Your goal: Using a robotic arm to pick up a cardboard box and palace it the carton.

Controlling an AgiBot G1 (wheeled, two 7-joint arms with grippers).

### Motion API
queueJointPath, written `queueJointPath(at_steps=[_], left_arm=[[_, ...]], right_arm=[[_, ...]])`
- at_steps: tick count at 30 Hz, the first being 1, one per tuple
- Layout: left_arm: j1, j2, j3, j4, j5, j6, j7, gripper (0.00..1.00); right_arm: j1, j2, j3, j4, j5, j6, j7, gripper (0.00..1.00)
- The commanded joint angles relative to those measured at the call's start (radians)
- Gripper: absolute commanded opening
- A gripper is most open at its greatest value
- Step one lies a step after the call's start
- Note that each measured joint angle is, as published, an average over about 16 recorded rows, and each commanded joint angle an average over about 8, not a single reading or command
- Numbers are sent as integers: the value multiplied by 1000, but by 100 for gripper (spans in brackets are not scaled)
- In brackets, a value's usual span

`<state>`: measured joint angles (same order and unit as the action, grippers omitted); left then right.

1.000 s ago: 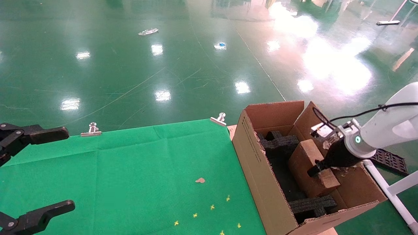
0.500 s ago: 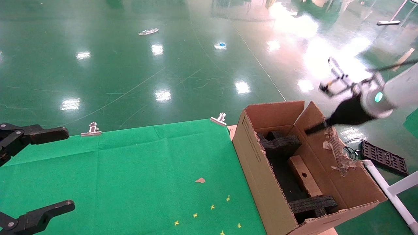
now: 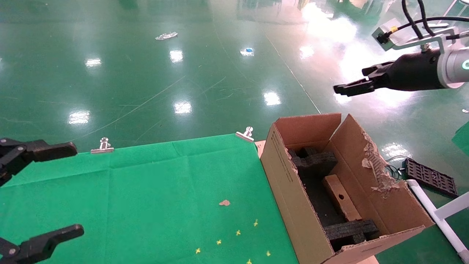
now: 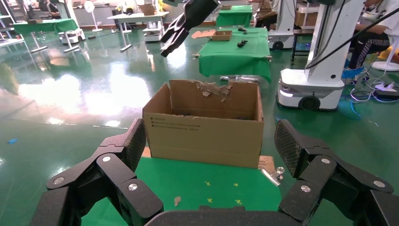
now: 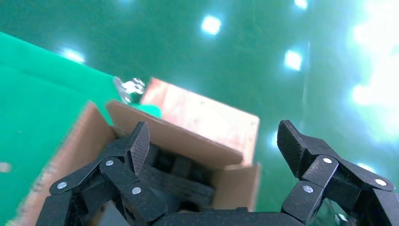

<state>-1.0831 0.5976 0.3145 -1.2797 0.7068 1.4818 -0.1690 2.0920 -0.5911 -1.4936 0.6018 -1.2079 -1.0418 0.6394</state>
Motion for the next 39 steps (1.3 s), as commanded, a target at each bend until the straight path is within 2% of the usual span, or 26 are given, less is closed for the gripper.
queueJointPath(at_steps=[1, 39], left_arm=[[0, 0, 0, 0, 0, 0, 0, 100], [-1, 0, 1, 1, -1, 0, 1, 100]], right_arm=[[-9, 8, 28, 26, 13, -5, -14, 100], [-707, -11, 848, 480, 334, -316, -317, 100]])
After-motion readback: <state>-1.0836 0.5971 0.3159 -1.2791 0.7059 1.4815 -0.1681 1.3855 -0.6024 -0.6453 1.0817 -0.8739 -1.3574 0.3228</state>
